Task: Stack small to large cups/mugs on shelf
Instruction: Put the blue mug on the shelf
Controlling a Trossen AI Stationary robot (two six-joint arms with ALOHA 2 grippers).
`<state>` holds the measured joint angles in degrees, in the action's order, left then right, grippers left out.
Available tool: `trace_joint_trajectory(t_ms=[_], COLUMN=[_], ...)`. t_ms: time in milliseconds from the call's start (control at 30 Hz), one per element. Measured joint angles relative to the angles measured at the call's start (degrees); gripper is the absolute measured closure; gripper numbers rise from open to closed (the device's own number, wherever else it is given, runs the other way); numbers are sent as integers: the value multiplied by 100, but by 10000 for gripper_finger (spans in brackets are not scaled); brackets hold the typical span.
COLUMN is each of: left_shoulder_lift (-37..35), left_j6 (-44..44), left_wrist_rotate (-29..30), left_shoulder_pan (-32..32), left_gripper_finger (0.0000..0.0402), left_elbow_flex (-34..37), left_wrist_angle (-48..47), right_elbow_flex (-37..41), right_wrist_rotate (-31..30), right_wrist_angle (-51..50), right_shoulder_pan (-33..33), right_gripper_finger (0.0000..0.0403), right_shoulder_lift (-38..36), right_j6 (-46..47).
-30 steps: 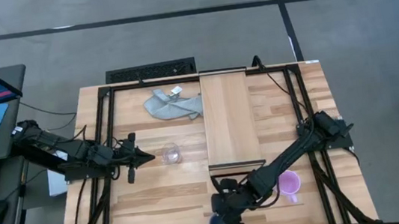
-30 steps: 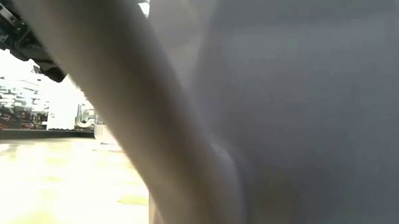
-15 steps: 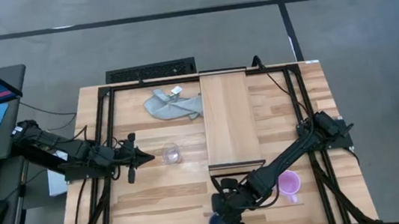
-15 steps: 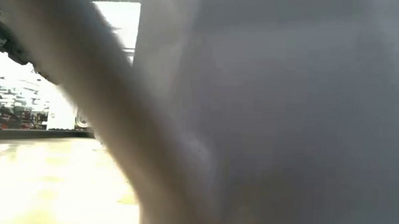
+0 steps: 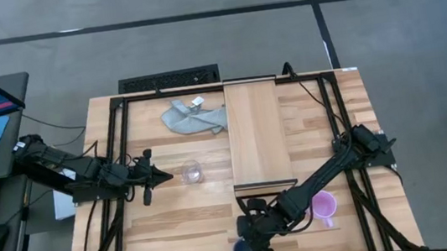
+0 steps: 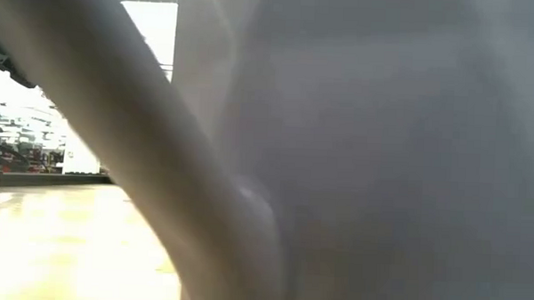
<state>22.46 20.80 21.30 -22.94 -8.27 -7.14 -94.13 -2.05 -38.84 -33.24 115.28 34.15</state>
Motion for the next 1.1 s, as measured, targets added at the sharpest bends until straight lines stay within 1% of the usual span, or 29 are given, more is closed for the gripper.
trace_joint_trajectory(t_ms=[300, 733, 1100], left_shoulder_lift=[1, 1, 1], left_j6=[9, 247, 251], left_wrist_rotate=[1, 2, 2], left_shoulder_pan=[0, 0, 0], left_gripper_finger=[401, 401, 401], left_elbow_flex=[0, 0, 0], left_wrist_angle=[5, 7, 7], right_elbow_flex=[0, 0, 0], right_wrist_rotate=[7, 312, 311], right_wrist_angle=[-251, -185, -187], right_shoulder_pan=[40, -6, 7], right_gripper_finger=[281, 281, 281], right_shoulder_lift=[22, 22, 26], right_j6=[78, 96, 92])
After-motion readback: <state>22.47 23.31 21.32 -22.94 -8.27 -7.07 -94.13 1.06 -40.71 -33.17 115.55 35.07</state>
